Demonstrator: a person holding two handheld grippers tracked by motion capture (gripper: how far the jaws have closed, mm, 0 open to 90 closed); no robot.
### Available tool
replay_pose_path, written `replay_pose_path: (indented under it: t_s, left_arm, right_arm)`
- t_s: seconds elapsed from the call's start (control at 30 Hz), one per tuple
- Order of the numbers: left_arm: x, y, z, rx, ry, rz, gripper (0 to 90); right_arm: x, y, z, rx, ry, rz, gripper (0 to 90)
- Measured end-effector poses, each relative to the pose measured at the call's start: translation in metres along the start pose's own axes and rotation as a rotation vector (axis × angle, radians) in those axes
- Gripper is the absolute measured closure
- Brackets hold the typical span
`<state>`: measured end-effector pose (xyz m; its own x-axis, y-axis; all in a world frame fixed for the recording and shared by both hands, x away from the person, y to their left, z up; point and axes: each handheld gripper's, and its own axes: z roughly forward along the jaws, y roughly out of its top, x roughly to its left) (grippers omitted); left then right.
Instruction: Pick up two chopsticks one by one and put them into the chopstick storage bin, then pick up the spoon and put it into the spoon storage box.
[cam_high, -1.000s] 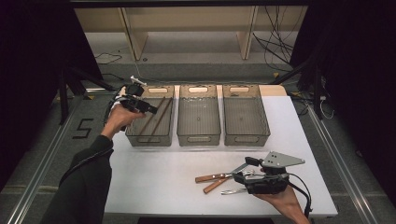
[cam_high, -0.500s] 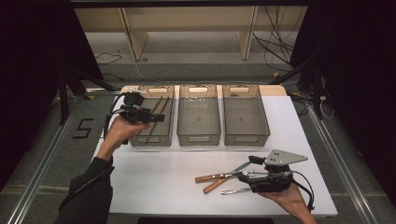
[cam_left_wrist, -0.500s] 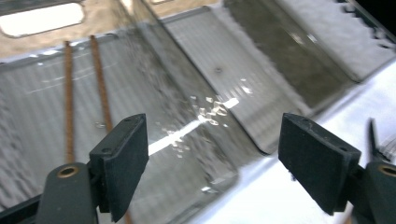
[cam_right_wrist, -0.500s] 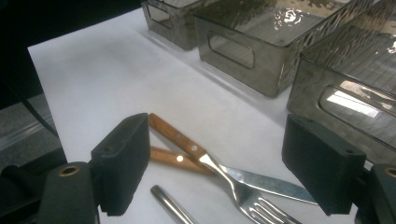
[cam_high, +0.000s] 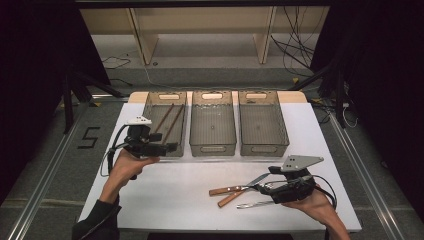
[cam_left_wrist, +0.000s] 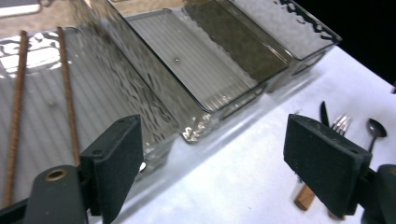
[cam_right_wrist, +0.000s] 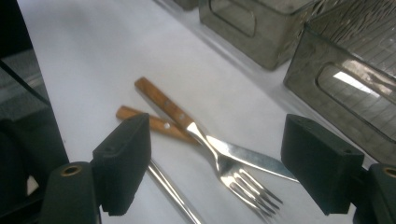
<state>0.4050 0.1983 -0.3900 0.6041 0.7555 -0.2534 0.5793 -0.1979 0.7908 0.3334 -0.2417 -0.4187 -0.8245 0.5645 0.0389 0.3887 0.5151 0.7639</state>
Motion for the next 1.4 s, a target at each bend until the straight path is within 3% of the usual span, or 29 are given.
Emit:
replay_pose_path:
  t_s: [0.17, 0.27, 0.4, 0.63, 0.9, 1.03, 1.1, 1.4]
  left_arm:
    - [-0.007, -0.016, 0.003, -0.008, -0.008, 0.024, 18.7]
    - [-0.009, -0.024, 0.004, -0.004, -0.014, 0.044, 17.8]
    - [-0.010, -0.035, 0.002, -0.021, -0.015, 0.036, 17.5]
    - [-0.018, -0.053, 0.003, -0.037, -0.024, 0.048, 17.1]
    - [-0.028, -0.070, 0.010, -0.028, -0.025, 0.076, 16.7]
    - [-0.032, -0.078, 0.011, -0.048, -0.043, 0.056, 16.1]
    - [-0.034, -0.082, 0.012, -0.052, -0.037, 0.069, 16.1]
    - [-0.039, -0.099, 0.017, -0.070, -0.034, 0.055, 16.1]
  right_arm:
    - [0.002, 0.002, 0.005, 0.077, 0.006, -0.048, 26.8]
    - [0.004, 0.003, 0.009, 0.150, 0.025, -0.088, 27.1]
    - [0.008, 0.003, 0.014, 0.246, 0.042, -0.143, 28.8]
    - [0.011, -0.002, 0.021, 0.334, 0.033, -0.190, 31.1]
    - [0.011, -0.008, 0.027, 0.394, 0.032, -0.217, 32.5]
    - [0.011, -0.010, 0.029, 0.415, 0.024, -0.220, 32.7]
    - [0.011, -0.011, 0.030, 0.426, 0.016, -0.228, 32.7]
    - [0.012, -0.012, 0.031, 0.471, 0.000, -0.255, 34.9]
